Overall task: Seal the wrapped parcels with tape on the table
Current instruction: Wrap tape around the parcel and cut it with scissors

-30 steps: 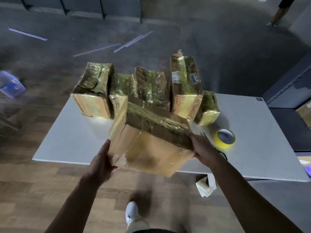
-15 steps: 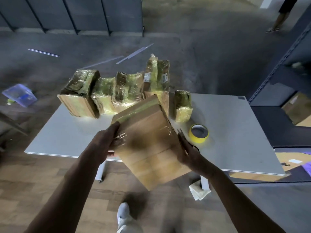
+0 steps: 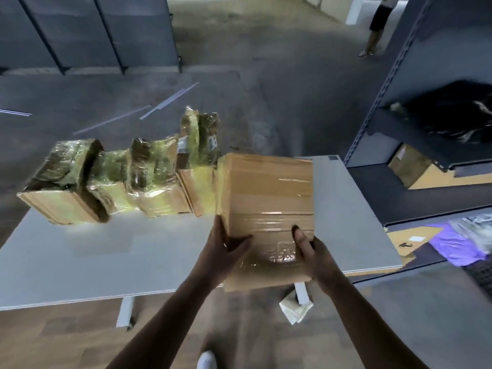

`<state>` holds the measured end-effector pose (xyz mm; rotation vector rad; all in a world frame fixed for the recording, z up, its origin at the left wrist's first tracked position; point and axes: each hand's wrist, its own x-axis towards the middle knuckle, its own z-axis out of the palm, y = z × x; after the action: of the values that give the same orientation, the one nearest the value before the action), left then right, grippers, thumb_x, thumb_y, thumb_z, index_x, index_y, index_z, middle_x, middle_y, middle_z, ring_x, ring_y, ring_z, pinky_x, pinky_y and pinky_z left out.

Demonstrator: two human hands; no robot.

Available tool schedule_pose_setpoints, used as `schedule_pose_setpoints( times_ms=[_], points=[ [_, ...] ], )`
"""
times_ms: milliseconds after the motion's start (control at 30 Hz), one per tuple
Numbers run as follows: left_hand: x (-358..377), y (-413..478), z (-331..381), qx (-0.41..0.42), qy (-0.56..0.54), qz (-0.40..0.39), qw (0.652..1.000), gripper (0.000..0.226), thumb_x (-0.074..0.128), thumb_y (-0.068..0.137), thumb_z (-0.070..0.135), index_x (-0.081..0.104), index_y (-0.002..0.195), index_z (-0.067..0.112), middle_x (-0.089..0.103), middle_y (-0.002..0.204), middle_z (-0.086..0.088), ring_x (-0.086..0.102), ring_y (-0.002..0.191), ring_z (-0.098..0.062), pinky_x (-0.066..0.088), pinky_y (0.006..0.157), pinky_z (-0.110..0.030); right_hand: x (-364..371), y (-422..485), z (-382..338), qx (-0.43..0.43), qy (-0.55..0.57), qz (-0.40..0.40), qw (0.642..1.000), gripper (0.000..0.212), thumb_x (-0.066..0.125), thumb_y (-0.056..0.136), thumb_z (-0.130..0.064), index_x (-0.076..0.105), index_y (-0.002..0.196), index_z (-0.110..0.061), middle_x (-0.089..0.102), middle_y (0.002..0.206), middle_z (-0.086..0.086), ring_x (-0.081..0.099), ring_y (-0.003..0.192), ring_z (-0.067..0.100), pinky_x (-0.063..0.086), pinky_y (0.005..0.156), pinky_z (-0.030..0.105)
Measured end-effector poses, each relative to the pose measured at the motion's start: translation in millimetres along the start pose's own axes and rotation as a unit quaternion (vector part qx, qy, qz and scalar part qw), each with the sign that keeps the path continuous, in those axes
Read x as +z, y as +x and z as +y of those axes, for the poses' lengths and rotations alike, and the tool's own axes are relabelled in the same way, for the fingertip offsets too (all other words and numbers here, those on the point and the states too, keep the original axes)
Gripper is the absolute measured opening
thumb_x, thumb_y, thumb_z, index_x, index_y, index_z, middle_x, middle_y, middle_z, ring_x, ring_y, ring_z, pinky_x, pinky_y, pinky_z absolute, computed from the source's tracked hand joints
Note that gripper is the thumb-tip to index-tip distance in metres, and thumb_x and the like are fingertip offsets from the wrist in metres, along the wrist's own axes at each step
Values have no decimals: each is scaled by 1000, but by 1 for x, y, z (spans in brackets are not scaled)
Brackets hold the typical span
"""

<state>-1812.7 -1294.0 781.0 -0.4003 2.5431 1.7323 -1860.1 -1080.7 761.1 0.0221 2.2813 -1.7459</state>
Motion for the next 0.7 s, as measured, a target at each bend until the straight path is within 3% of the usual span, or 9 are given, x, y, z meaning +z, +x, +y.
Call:
schedule_pose_setpoints(
  times_ms=[33, 100, 267, 367, 433, 533, 567, 633, 700],
  points=[
    [1, 7, 3, 2, -14, -14, 1000, 52, 71, 84, 38, 38, 124, 35, 62, 106, 15, 59, 87, 8, 45, 64, -6, -2, 5, -5, 1, -2, 11, 1000, 46, 45, 94, -46, 72, 98, -9, 74, 90, -5, 67, 85, 4, 52, 79, 27],
    [3, 23, 13, 14, -41, -32, 999, 43, 67, 87, 37, 40, 120, 36, 63, 104, 17, 61, 90, 0, 45, 68, -10, -6, 15, -15, -1, -22, 39, 999, 37, 44, 95, -46, 67, 112, -22, 66, 94, -20, 60, 87, -9, 42, 74, 5],
    [5, 65, 39, 56, -79, -59, 994, 42, 60, 91, 42, 40, 128, 42, 59, 108, 25, 55, 94, 13, 42, 77, -12, -20, 37, -45, 5, -56, 143, 988, 47, 45, 93, -52, 61, 116, -14, 62, 106, 2, 56, 101, 18, 38, 84, 25],
    [8, 91, 49, 46, -106, -74, 991, 51, 63, 87, 47, 45, 132, 30, 62, 116, 15, 59, 102, 0, 46, 83, -20, -32, 54, -57, 21, -34, 190, 981, 62, 49, 82, -66, 54, 119, -17, 60, 110, 3, 55, 104, 22, 41, 88, 34],
    [15, 107, 58, 16, -131, -74, 988, 52, 67, 84, 48, 51, 127, 22, 64, 115, 8, 61, 103, -6, 47, 80, -21, -42, 70, -61, 45, -37, 212, 976, 60, 50, 86, -64, 49, 122, -15, 53, 110, 3, 50, 101, 22, 37, 83, 34],
    [29, 135, 72, 11, -133, -66, 989, 28, 71, 81, 45, 65, 94, 21, 68, 91, 8, 64, 87, -7, 46, 75, -25, -61, 99, -65, 56, -50, 214, 974, 64, 47, 90, -62, 44, 132, -14, 47, 114, 3, 46, 106, 24, 33, 86, 34],
    [34, 146, 77, 21, -127, -69, 989, 32, 71, 78, 49, 68, 90, 19, 69, 86, 8, 65, 84, -8, 46, 73, -24, -69, 110, -65, 56, -57, 215, 973, 65, 46, 90, -62, 43, 134, -14, 48, 117, 4, 47, 109, 25, 34, 86, 34],
    [46, 167, 86, 16, -112, -71, 991, 39, 71, 77, 50, 71, 97, 16, 71, 90, 6, 65, 82, -5, 46, 68, -15, -86, 130, -68, 51, -82, 209, 973, 60, 46, 92, -59, 44, 132, -14, 52, 125, 9, 48, 107, 25, 35, 85, 34],
    [59, 191, 94, -8, -99, -77, 992, 25, 68, 87, 39, 69, 100, 18, 67, 89, 5, 59, 76, -2, 45, 63, -14, -103, 152, -70, 39, -109, 195, 974, 54, 47, 94, -53, 44, 131, -14, 52, 128, 12, 50, 107, 27, 36, 83, 33]
  ],
)
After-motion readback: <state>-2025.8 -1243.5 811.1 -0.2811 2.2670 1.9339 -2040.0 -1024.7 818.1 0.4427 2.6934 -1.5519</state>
